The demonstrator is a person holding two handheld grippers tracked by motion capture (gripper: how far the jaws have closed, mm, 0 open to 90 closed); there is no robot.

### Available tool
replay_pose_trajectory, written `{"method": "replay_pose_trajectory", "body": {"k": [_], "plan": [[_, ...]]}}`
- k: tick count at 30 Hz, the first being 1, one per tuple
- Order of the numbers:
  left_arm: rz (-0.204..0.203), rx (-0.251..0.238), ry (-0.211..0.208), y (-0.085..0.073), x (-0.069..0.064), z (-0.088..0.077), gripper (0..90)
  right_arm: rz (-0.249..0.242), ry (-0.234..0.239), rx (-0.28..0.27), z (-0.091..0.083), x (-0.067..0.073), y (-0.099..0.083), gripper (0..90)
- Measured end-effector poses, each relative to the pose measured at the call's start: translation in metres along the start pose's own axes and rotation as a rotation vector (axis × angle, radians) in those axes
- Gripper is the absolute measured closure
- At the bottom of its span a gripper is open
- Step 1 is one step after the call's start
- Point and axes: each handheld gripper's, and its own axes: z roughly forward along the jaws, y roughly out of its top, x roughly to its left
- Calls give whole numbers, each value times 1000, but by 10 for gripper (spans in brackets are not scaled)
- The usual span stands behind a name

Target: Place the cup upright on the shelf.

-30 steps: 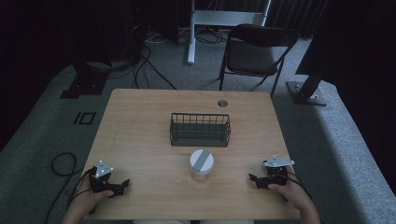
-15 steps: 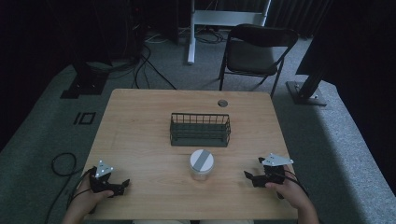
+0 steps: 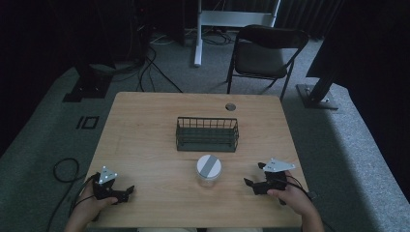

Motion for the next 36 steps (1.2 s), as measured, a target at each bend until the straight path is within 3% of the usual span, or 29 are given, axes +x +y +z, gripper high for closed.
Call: {"method": "replay_pose_trajectory", "body": {"k": [1,11,18,31,36], "plan": [[0,0,0,0,0,0,14,2,24,-17,1,3,2,113],[0,0,0,0,0,0,14,-36,72,-31,8,18,14,114],[0,0,0,0,0,0,14,-69,124,-25,25,36,18,114],[0,0,0,0,0,0,14,-111,174,-46,42,58,29,114],[0,0,0,0,0,0,14,-106,183,-52,47,64,32,114]]}}
